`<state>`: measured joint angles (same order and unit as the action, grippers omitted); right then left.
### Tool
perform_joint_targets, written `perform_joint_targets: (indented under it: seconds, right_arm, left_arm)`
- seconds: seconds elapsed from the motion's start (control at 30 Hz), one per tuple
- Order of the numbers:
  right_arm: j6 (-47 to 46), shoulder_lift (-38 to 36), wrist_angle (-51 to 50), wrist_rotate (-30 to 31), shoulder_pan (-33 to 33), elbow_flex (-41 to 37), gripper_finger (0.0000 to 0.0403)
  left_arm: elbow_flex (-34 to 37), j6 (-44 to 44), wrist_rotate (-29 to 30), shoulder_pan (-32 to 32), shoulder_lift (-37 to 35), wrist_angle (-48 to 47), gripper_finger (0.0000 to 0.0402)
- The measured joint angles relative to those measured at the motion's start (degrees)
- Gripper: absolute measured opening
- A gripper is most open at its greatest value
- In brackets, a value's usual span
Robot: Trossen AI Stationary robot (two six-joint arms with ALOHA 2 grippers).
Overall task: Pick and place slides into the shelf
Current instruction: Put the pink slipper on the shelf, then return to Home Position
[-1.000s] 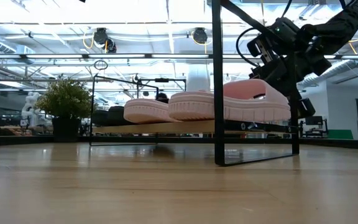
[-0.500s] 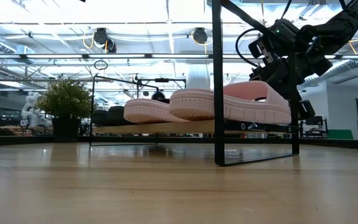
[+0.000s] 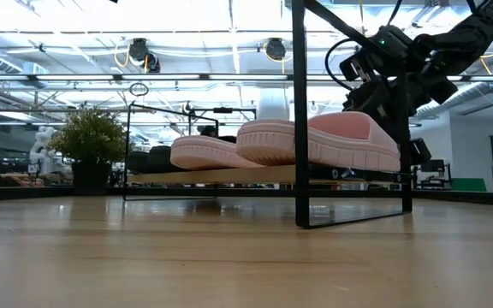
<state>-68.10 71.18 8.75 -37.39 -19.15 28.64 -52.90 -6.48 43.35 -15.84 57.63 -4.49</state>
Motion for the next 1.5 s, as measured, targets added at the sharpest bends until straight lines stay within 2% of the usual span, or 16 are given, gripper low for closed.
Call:
perform_joint_targets:
  seconds: [0.23,0.5,0.9,1.07,1.3,1.4,1.5]
  right_arm:
    - [0.07,0.0,0.03,-2.21,-0.01,0.0,0.0135]
    - [0.06,-0.02,0.02,-3.42,-2.37,0.0,0.0129]
    - [-1.59,-3.63,-0.2,-11.0,-7.6,-0.02,0.0128]
    - [-1.63,-8.78,-0.52,-12.42,-11.01,-0.04,0.0128]
    - [6.78,-21.74,-0.36,-12.15,-18.45,-0.04,0.0128]
    - [11.82,-28.75,-0.39,-12.22,-21.23,-0.04,0.0128]
    - [15.03,-35.19,-0.4,-13.18,-23.44,-0.04,0.0128]
  left_arm:
    - [0.0,0.04,-0.02,0.0,0.02,-0.01,0.0177]
    - [0.0,0.35,-1.81,0.0,0.01,-0.02,0.0177]
    - [0.0,5.34,-0.36,0.0,-2.93,-0.57,0.0177]
    - [0.0,7.34,0.64,0.0,-10.35,-4.09,0.0177]
    - [0.0,-4.09,-0.16,-0.01,-24.15,-17.84,0.0177]
    - [0.0,-10.54,-6.32,-0.07,-30.36,-23.24,0.0177]
    - [-0.09,-15.11,-15.57,-0.07,-35.96,-28.49,0.0177]
